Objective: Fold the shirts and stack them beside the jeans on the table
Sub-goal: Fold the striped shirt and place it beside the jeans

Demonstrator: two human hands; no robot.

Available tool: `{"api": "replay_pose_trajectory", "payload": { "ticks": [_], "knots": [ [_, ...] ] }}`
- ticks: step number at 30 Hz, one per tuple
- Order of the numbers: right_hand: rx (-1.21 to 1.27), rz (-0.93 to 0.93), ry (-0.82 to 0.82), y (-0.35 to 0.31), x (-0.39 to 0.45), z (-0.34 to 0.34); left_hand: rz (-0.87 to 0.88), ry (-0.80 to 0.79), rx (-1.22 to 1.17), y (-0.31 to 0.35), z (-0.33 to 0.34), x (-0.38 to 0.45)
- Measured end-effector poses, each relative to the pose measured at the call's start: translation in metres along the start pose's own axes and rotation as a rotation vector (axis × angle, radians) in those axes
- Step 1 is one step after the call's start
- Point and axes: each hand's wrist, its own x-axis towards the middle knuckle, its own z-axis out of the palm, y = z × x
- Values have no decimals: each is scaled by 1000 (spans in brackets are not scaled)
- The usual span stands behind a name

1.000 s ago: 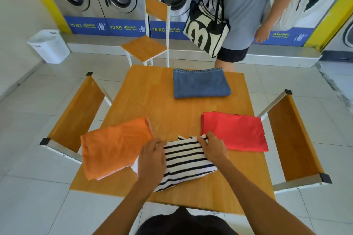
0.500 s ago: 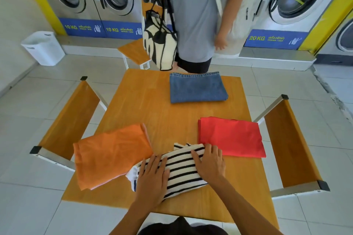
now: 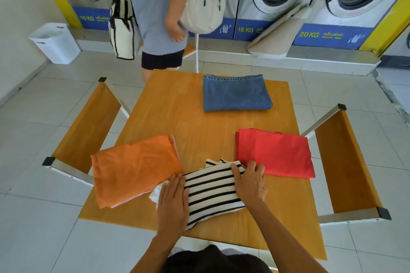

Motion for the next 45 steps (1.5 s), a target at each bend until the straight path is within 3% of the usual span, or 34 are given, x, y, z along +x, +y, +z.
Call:
{"api": "replay_pose_trajectory", "payload": {
  "ticks": [7,14,18,29,39,45],
  "knots": [
    [9,87,-47,8,-4,0,-173,132,-69,6,1,-12],
    [-20,88,-98,10,-6,2,-627,80,-56,13,-7,-16],
    [-11,83,-110,13,-8,2,-644,-29,-129,15,-9,-11],
    [16,69,-109,19,-9,-4,-736,-89,-283,30,-10,7],
    [63,89,-139,18,-11,-8,-629,-75,-468,25,-11,9],
    [189,171,-174,28,-17,-14,-440,-110,-550,37,-35,17]
  ]
}}
